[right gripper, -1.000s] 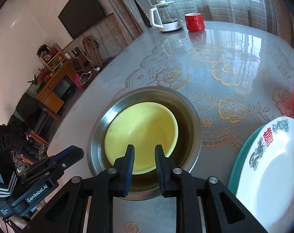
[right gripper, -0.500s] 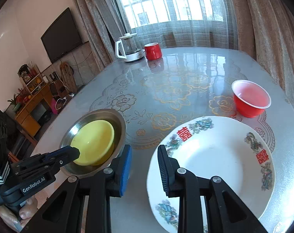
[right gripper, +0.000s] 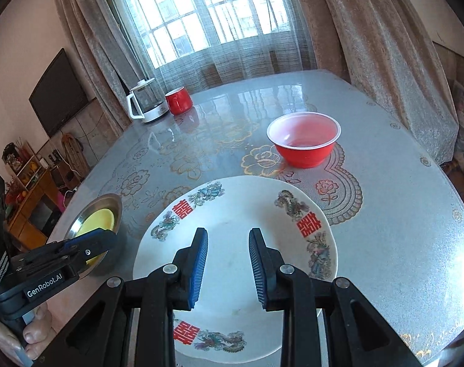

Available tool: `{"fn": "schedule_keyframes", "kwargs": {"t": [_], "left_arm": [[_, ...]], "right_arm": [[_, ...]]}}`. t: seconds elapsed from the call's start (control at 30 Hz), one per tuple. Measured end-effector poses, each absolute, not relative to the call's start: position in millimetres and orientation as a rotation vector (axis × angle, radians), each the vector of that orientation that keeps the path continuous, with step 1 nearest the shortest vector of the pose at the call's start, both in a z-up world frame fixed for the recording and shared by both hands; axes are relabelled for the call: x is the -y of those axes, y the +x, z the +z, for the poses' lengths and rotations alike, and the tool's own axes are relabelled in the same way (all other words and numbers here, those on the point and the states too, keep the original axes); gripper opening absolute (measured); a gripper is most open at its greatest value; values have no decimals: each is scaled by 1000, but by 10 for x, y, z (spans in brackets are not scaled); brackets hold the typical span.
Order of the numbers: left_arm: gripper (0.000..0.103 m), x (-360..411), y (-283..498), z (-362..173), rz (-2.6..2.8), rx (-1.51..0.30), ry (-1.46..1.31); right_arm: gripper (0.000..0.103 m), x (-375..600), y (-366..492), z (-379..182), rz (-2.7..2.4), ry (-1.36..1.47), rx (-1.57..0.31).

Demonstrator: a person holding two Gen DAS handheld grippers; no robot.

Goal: Organize plates and bowls

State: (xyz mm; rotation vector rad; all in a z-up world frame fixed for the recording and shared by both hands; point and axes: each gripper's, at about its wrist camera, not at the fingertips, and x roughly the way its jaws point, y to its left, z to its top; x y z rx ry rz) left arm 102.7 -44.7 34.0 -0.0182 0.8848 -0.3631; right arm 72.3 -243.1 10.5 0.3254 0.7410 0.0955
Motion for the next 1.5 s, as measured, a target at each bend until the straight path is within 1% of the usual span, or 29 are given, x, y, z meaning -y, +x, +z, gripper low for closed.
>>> {"fn": "schedule_keyframes", "kwargs": {"t": [0.3, 0.73, 0.77, 0.8, 0.87, 0.97, 1.13, 1.17, 1.27, 1.33, 1.4, 1.47, 1.5], "left_arm": [[24, 513, 1153, 336, -325, -899, -15], [25, 870, 1594, 305, -380, -982, -80], [26, 917, 1631, 313, -398, -974, -81], [34, 978, 1671, 323, -409, -967, -73], [41, 1089, 1743, 350, -430, -949, -67], [47, 1264, 1891, 376, -489, -949, -78], [47, 1596, 2228, 333, -531, -990, -108], [45, 1666, 2290, 304, -534, -1002, -112], [44, 1839, 2478, 249, -554, -1020, -122], [42, 1915, 2583, 201, -557, -1033, -132], [38, 1976, 2679, 149, -565, -1049, -150], [37, 2030, 2751, 86, -574, -1064, -165], [36, 2061, 2786, 41, -572, -1079, -162]], "right_arm": [[28, 2746, 842, -14, 49, 393, -762], [28, 3420, 1218, -57, -54, 528, -762], [28, 3474, 1263, -63, -59, 542, -762], [28, 3519, 1308, -66, -65, 550, -761], [28, 3606, 1406, -72, -85, 558, -763], [28, 3707, 1563, -72, -97, 574, -761], [28, 3864, 1853, -74, -113, 597, -764], [28, 3888, 1908, -77, -113, 599, -766], [28, 3939, 2055, -107, -119, 600, -778], [28, 3961, 2135, -145, -123, 597, -790], [28, 3984, 2203, -194, -121, 603, -802], [28, 3986, 2249, -242, -122, 601, -811], [25, 3986, 2279, -268, -119, 599, -818]]}}
